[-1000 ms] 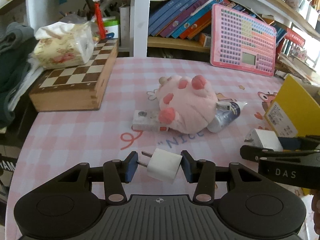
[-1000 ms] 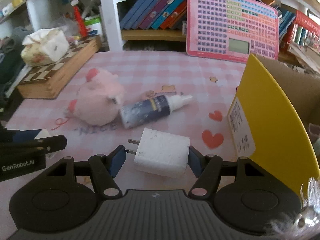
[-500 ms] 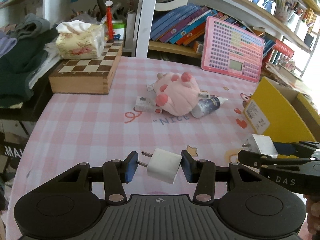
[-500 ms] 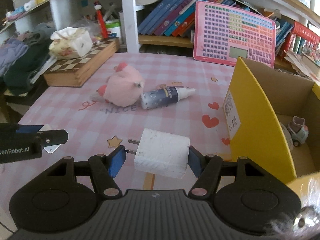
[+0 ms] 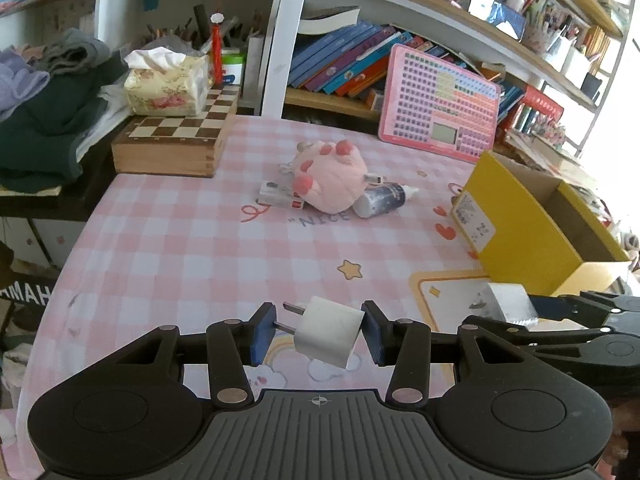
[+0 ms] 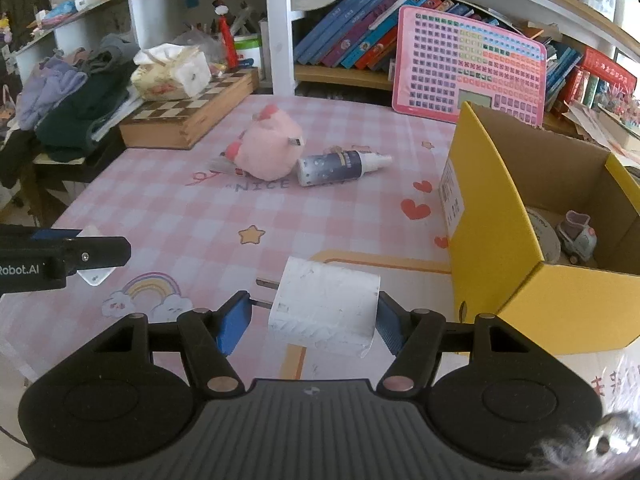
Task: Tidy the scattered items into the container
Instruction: 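Carry both held white chargers across the table toward the yellow box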
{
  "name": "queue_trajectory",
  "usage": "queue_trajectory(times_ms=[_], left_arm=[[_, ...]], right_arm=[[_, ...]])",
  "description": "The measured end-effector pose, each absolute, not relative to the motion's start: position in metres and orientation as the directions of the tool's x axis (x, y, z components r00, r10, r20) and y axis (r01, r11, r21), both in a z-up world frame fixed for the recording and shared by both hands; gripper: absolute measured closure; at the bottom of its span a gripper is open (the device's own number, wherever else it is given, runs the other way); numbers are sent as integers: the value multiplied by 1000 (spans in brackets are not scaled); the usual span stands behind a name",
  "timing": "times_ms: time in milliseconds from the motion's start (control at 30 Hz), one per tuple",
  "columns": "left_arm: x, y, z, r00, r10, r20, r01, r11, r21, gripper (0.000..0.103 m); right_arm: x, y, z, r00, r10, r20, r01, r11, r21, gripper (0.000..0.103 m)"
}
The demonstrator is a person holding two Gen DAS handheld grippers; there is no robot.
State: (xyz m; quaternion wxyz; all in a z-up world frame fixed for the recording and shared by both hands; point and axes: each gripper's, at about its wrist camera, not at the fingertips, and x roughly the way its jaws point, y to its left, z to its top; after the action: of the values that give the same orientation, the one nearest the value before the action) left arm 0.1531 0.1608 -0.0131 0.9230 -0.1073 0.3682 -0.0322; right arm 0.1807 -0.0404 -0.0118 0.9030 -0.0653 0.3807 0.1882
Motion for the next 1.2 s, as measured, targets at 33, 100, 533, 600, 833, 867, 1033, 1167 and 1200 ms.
queue_trajectory(times_ms=[33,100,533,600,833,867,1033,1167,1200], left_arm=[[149,160,-11,728,-145,-670,-16,974,-228,58],[142,158,-6,730,-161,-664,-8,970,-243,58],[92,154,15,736,-239,-634,16,941,-337,58],[88,156,14,728,-257,-635,4,929,-371,58],[71,152,22,727,-287,-623,37,923,-383,58],[69,150,22,727,-289,-623,43,925,-379,58],[60,143,23,727,-285,-625,59,932,-357,58],[53,132,23,723,-293,-625,98,940,-327,58],[50,128,23,722,-294,-626,112,943,-314,58]], right_arm=[[177,-41,-10,640,294,-709,-394,919,25,39],[170,-42,-5,641,305,-704,-404,914,27,39],[115,-54,16,628,354,-693,-471,882,24,39],[109,-55,17,631,355,-690,-467,884,29,39],[90,-59,23,638,354,-684,-453,891,39,39],[86,-60,23,642,352,-681,-447,894,40,39],[72,-66,22,653,329,-682,-415,909,40,39],[59,-72,23,668,301,-681,-391,920,23,39],[56,-74,23,672,294,-680,-384,923,19,39]])
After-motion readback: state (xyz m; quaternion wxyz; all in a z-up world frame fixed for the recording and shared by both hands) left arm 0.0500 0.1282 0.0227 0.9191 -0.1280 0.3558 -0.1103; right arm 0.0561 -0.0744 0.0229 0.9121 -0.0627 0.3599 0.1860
